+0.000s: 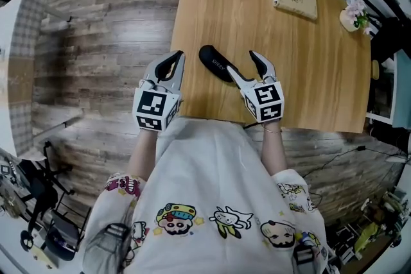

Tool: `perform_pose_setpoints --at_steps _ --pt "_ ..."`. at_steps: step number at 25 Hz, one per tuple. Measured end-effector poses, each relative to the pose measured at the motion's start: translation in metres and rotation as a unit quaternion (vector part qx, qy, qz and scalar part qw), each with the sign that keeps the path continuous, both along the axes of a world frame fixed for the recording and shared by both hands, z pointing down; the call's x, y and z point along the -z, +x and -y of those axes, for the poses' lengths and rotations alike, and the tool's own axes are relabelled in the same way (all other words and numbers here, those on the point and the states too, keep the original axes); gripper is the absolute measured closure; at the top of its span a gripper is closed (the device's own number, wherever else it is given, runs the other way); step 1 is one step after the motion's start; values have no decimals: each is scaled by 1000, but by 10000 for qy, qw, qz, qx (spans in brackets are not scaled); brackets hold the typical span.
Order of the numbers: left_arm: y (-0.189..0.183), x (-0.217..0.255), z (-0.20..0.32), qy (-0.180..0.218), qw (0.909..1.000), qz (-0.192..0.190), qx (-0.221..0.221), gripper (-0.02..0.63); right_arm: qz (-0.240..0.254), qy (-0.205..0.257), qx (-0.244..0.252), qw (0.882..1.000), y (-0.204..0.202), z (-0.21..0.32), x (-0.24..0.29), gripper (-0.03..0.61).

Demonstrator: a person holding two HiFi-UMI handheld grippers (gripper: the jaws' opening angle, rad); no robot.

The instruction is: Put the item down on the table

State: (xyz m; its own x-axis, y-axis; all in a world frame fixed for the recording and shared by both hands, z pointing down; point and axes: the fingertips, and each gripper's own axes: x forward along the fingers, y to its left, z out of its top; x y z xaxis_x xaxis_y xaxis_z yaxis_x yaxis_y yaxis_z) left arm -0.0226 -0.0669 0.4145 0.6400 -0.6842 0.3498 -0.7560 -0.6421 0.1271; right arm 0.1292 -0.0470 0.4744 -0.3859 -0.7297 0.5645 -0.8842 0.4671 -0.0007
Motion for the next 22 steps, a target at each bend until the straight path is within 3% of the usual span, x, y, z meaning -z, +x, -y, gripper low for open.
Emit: perform_pose_setpoints --at_steps 6,13,22 --pt "17 15 1 134 9998 -103 -143 615 364 459 -383 9975 25 -2 40 279" --pt "35 31 0 278 9987 -226 -354 615 768 1054 -787 9883 47 -11 85 374" --pt "49 40 -5 318 9979 -286 -495 615 1229 1360 -1205 9756 71 -29 98 487"
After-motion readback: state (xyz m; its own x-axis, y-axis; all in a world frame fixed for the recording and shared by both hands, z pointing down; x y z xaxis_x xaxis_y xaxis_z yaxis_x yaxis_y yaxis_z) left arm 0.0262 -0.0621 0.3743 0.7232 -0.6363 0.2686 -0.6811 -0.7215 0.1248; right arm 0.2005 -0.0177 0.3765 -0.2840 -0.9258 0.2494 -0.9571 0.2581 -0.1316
